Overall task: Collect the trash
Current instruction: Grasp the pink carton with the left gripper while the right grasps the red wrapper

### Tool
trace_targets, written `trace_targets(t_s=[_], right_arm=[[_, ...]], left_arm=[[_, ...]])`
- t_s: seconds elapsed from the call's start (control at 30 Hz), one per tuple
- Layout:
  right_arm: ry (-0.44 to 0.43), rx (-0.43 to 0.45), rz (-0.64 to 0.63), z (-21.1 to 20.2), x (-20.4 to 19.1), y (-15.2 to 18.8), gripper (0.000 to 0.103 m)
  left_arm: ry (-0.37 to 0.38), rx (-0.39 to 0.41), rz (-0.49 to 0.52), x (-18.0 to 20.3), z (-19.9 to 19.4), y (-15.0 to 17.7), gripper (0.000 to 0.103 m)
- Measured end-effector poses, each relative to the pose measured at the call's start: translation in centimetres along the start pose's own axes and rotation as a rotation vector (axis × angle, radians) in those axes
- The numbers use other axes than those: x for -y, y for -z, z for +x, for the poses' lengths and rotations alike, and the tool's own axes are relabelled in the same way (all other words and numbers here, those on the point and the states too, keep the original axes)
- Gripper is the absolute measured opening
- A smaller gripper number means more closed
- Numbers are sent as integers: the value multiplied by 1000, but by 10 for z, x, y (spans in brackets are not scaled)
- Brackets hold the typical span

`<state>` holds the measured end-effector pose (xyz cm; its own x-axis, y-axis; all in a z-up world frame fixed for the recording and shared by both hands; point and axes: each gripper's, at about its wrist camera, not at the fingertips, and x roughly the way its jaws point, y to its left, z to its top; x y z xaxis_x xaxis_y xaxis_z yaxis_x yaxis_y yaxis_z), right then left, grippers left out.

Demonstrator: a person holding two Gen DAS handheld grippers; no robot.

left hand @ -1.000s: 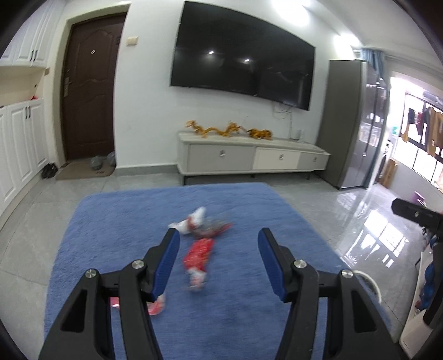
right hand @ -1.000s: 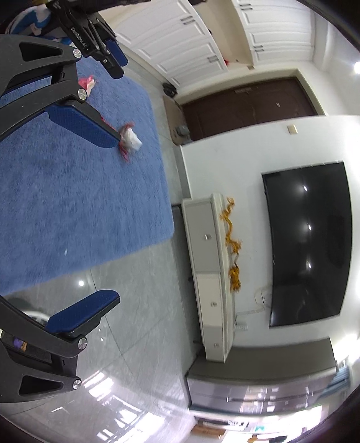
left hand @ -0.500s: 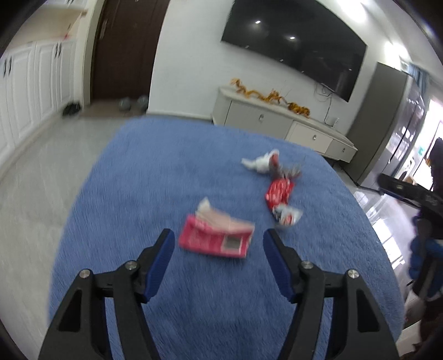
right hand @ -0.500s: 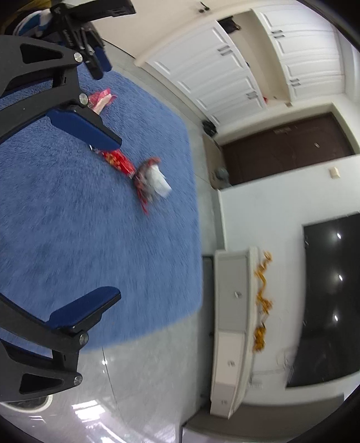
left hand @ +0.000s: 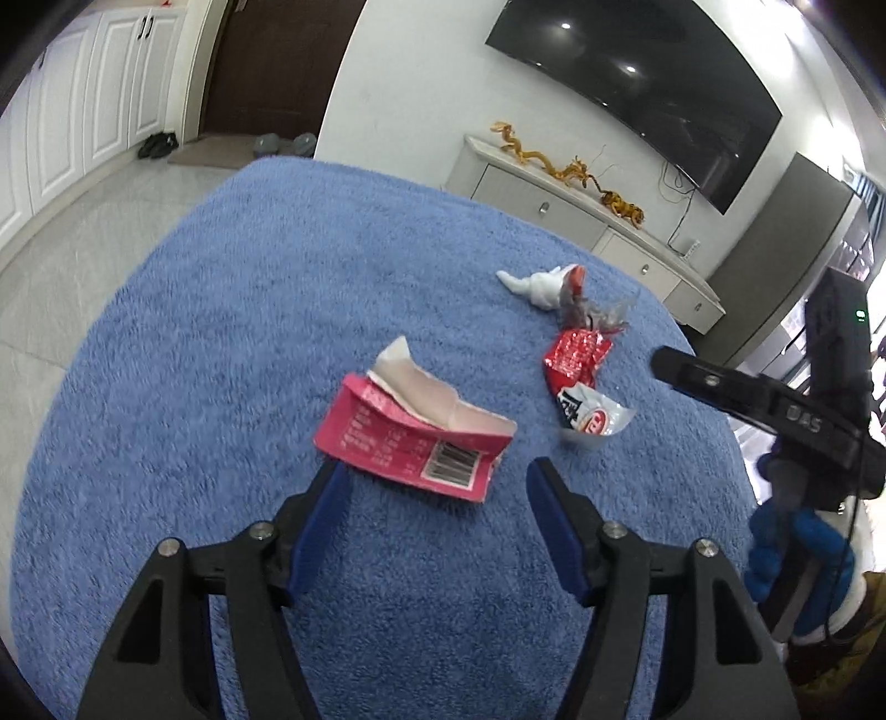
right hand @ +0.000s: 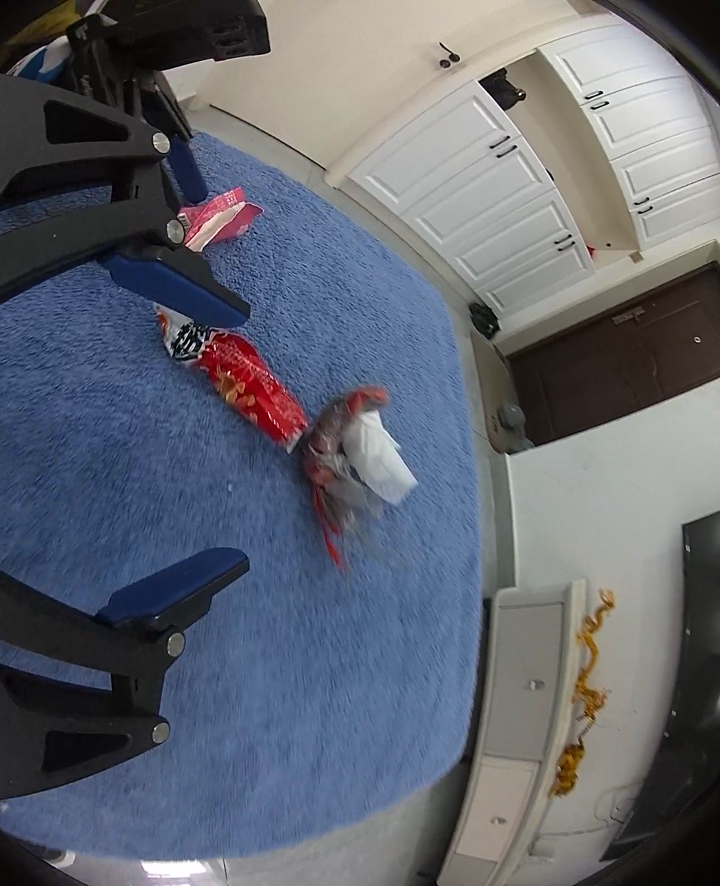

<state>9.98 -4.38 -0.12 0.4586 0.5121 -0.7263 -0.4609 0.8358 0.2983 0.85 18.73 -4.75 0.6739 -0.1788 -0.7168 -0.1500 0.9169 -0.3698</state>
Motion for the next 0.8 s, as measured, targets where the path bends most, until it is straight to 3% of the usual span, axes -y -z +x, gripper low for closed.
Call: trace_targets(t_s=[0.27,0.47,0.67,0.8], right_arm=[[-67,-49,48,39,-1,-8,59],[-69,-59,64,46,5,-12,33],[-111,-42,80,36,18,-9,27],[-130,-21,75,27,17,-5,24]], left_arm=[[16,-6,-63,1,6,-6,69],[-26,1,-57,6,18,-17,69],[-57,4,-42,9,27,-23,68],[-85,10,-22,11,29,-22,47]])
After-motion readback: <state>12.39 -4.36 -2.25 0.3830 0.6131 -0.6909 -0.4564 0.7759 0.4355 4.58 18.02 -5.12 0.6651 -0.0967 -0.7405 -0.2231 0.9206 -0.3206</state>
